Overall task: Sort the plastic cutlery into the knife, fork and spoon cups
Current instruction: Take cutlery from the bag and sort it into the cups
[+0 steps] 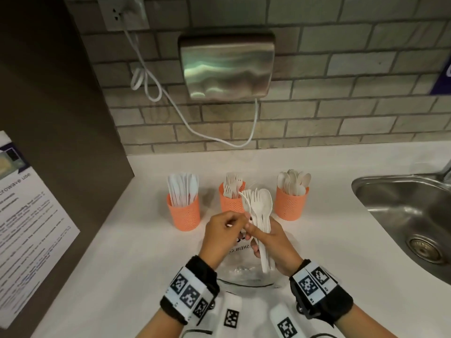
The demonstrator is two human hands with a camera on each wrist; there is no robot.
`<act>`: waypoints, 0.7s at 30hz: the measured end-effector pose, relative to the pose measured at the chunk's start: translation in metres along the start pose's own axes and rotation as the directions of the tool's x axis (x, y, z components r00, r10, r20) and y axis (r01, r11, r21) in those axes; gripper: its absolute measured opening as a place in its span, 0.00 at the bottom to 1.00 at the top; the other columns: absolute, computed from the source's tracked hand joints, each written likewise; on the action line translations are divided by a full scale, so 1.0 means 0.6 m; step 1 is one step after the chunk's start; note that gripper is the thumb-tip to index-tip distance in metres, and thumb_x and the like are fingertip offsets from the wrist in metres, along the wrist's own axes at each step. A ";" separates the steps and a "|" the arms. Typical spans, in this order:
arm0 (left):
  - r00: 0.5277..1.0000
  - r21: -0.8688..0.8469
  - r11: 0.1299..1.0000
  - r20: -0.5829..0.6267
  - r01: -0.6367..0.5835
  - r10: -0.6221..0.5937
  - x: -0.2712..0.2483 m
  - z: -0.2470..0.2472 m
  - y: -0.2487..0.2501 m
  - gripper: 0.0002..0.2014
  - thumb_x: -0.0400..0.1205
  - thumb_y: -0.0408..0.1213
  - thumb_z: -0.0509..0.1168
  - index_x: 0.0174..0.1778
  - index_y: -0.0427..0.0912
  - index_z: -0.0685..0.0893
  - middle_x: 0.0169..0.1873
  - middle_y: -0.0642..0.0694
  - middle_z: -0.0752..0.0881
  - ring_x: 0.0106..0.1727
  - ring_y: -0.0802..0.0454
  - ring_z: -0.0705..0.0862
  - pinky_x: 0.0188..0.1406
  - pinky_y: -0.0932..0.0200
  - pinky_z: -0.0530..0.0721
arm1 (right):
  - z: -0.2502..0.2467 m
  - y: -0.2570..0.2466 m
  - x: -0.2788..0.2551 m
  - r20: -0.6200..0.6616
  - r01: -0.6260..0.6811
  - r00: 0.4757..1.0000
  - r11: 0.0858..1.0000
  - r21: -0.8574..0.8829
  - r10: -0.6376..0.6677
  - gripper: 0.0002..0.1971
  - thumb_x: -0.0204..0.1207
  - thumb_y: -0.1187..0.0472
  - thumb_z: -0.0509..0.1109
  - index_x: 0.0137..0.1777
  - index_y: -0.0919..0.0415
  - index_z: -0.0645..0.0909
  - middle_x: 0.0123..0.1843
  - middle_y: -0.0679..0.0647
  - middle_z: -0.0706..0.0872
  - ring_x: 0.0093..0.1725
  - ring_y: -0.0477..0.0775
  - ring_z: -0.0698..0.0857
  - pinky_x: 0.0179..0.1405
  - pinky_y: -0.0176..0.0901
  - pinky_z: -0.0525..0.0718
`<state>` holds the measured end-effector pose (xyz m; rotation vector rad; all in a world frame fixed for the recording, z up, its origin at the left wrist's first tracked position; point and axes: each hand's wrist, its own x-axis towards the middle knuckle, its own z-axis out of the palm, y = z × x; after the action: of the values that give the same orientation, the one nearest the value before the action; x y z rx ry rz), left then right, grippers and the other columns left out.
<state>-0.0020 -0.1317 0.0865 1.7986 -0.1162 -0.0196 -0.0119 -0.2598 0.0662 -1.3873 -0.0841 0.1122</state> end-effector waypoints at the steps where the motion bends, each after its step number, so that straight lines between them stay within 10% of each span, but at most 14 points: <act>1: 0.999 -0.044 0.998 -0.012 0.032 -0.033 -0.001 0.006 0.000 0.08 0.79 0.39 0.67 0.35 0.43 0.86 0.27 0.46 0.85 0.29 0.53 0.82 0.25 0.66 0.78 | 0.001 0.003 -0.002 -0.002 0.008 1.000 1.000 -0.008 -0.008 0.15 0.75 0.63 0.69 0.61 0.63 0.75 0.29 0.53 0.82 0.18 0.44 0.76 0.15 0.34 0.75; 9: 0.960 -0.234 0.931 0.101 0.280 -0.263 -0.005 0.016 -0.005 0.09 0.75 0.35 0.72 0.37 0.35 0.81 0.18 0.51 0.83 0.17 0.59 0.78 0.19 0.69 0.78 | -0.008 0.017 -0.026 0.033 -0.047 0.998 0.998 -0.044 0.048 0.18 0.77 0.66 0.67 0.65 0.68 0.70 0.29 0.52 0.86 0.22 0.50 0.84 0.19 0.40 0.83; 14: 0.970 -0.423 0.890 -0.092 0.167 -0.225 -0.012 0.022 -0.005 0.06 0.84 0.36 0.59 0.47 0.37 0.77 0.30 0.45 0.86 0.27 0.55 0.84 0.27 0.65 0.83 | -0.011 0.010 -0.041 0.060 -0.111 0.992 0.993 0.048 0.108 0.12 0.80 0.60 0.63 0.61 0.61 0.75 0.33 0.57 0.89 0.30 0.55 0.89 0.30 0.47 0.90; 21: 0.944 -0.408 0.899 -0.203 0.161 -0.261 -0.014 0.020 -0.011 0.03 0.82 0.34 0.62 0.45 0.42 0.73 0.16 0.57 0.70 0.16 0.64 0.66 0.14 0.71 0.63 | -0.018 0.012 -0.048 0.032 -0.128 0.991 0.991 0.050 0.127 0.08 0.80 0.57 0.62 0.58 0.55 0.74 0.30 0.57 0.85 0.23 0.52 0.84 0.26 0.44 0.87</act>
<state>-0.0107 -0.1410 0.0772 1.3945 0.2551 0.0296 -0.0394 -0.2728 0.0572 -1.3392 -0.0163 0.2395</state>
